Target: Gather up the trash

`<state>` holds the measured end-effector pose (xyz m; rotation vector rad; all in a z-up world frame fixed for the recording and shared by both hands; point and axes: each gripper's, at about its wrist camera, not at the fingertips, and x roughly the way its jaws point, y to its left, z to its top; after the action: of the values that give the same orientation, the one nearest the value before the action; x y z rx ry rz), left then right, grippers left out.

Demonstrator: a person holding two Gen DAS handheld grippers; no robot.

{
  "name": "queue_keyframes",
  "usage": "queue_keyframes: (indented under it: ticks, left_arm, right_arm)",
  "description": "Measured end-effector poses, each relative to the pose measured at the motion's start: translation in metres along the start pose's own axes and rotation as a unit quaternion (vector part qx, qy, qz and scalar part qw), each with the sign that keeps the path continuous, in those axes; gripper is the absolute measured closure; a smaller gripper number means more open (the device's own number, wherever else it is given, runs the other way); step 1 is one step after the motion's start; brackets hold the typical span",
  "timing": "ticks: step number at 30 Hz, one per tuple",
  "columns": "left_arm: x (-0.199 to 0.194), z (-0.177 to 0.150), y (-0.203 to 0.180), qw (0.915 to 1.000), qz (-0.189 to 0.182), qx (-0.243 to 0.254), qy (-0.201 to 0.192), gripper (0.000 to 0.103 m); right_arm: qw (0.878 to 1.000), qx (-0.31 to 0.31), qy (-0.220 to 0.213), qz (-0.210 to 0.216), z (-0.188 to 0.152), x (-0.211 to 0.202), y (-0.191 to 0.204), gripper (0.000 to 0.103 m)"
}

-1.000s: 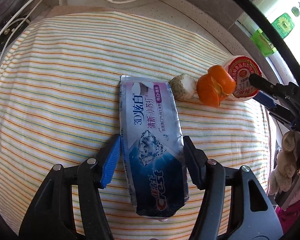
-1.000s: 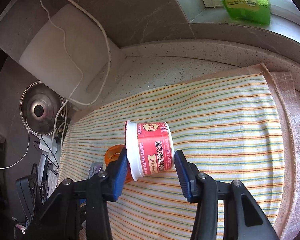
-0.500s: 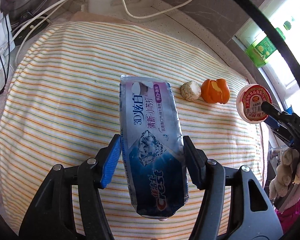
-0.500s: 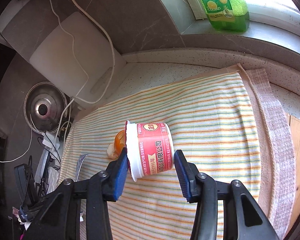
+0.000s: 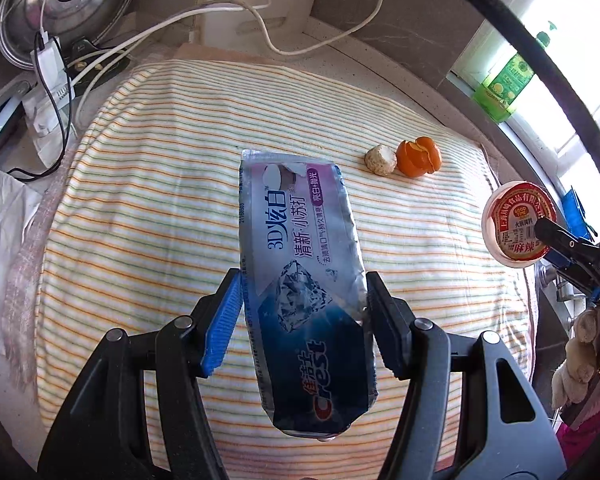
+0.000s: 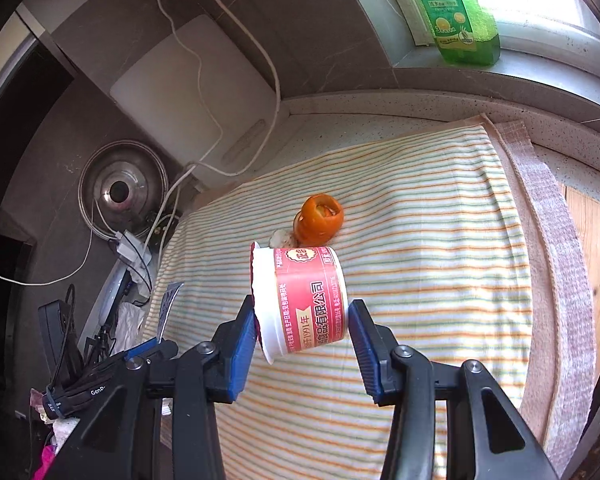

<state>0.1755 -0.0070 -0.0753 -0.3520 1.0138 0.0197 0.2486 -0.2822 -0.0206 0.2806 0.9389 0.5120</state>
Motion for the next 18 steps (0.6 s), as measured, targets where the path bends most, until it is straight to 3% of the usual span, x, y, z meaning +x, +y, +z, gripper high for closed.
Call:
queue_keyframes:
  ticks: [18]
  left_arm:
    - [-0.060,-0.083,0.031,0.9995,0.018,0.022,-0.014,0.041]
  right_arm:
    - [0.999,-0.028,0.030,0.012,-0.100,-0.033,0.053,0.056]
